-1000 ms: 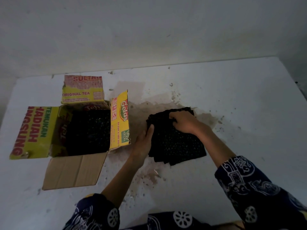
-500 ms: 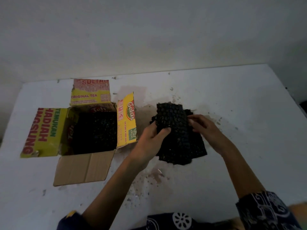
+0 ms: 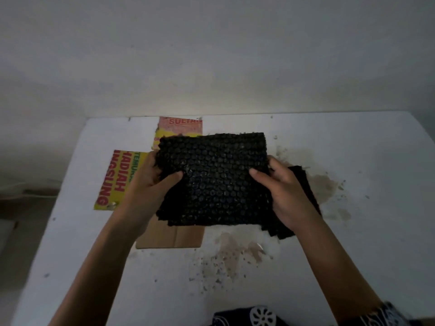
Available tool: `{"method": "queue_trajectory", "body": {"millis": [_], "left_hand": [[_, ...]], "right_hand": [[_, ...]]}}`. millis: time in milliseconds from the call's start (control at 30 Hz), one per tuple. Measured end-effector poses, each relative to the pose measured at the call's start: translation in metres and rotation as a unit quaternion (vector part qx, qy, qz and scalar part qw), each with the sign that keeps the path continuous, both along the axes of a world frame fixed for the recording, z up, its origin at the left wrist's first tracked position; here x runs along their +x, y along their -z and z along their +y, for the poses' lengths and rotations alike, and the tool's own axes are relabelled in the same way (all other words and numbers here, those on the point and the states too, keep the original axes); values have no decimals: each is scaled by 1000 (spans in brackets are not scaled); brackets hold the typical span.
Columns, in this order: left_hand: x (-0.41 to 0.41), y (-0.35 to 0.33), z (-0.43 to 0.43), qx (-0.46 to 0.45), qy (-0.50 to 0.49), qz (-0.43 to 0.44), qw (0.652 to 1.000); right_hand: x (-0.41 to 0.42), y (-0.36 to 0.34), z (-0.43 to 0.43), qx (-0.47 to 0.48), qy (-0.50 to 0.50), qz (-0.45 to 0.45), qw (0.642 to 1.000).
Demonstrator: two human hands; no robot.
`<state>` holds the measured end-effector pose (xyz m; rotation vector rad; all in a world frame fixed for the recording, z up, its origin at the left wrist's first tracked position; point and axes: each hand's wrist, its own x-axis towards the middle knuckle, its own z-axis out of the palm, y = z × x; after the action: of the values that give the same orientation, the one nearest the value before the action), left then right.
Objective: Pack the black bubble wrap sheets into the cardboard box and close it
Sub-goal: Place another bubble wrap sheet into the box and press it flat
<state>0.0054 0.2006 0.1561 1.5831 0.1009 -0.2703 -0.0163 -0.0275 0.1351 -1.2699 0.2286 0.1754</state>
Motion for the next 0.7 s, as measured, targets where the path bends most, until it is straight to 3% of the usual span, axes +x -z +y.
{"method": "queue_trajectory", "body": {"millis": [167,400,467,700], "left_hand": [[9,24,36,56,-36,-1,998],[35,52,61,202,-28,-67,977],[41,56,64,252,-17,-98,963],[56,67,70,439,144,-160,873]], "right_hand": [[22,11,39,-168,-33,-16,985],[34,32,72,-288,-67,-42,954],[37,37,79,-364,-65,-72,926],[40,49,101,-621,-115,-108,767]]}}
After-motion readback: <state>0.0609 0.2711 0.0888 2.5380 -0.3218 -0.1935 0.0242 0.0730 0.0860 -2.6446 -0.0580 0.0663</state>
